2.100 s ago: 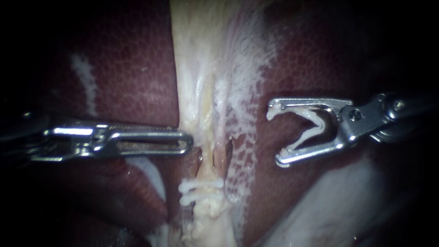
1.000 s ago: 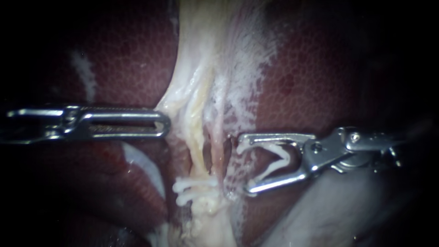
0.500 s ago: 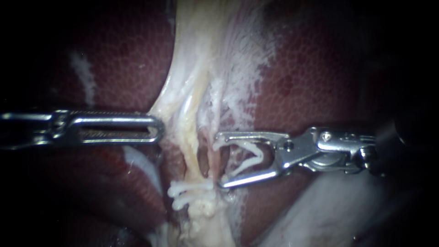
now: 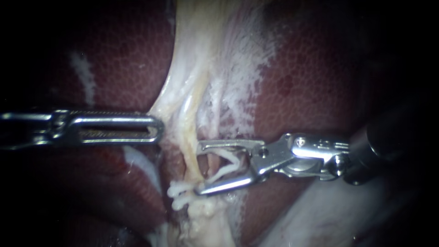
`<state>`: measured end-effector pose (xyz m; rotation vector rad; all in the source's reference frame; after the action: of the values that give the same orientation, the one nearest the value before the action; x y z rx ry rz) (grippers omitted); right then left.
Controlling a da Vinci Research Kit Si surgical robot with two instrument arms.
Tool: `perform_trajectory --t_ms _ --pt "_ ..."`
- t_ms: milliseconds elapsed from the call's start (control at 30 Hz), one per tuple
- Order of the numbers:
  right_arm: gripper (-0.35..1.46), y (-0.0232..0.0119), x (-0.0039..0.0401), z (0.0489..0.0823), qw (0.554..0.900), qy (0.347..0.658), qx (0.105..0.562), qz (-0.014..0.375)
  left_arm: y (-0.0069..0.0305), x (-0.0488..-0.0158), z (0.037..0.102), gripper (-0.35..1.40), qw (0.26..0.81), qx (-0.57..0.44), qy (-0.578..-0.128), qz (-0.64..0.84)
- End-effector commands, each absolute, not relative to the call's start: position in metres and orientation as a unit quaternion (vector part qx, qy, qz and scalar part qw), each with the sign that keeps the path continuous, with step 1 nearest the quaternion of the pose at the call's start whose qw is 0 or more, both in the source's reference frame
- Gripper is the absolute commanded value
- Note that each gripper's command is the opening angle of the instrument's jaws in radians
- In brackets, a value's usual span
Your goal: Clipping third clip left tube
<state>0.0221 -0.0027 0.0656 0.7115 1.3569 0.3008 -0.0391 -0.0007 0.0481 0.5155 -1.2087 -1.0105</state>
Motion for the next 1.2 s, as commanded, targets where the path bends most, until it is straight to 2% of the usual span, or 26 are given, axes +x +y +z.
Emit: perform_trajectory --t_ms 33,367,667,1000,1200 --pt "0.58 -0.0027 0.0223 0.0657 0.709 0.611 0.324 0.136 -0.0007 -0.0392 0.0481 -0.35 0.676 0.229 -0.537 -0.449" --pt "0.58 -0.0031 0.0233 0.0651 0.697 0.608 0.358 0.131 -0.0007 -0.0391 0.0483 -0.35 0.676 0.229 -0.538 -0.449" --pt "0.51 -0.0026 0.0243 0.0639 0.679 0.607 0.398 0.108 -0.0006 -0.0391 0.0487 -0.35 0.676 0.229 -0.538 -0.449" --pt "0.51 0.0008 0.025 0.0633 0.677 0.608 0.398 0.117 -0.0007 -0.0392 0.0488 -0.35 0.676 0.229 -0.538 -0.449" --pt "0.5 0.0017 0.0256 0.0632 0.677 0.608 0.397 0.121 -0.0008 -0.0392 0.0488 -0.35 0.676 0.228 -0.538 -0.449"
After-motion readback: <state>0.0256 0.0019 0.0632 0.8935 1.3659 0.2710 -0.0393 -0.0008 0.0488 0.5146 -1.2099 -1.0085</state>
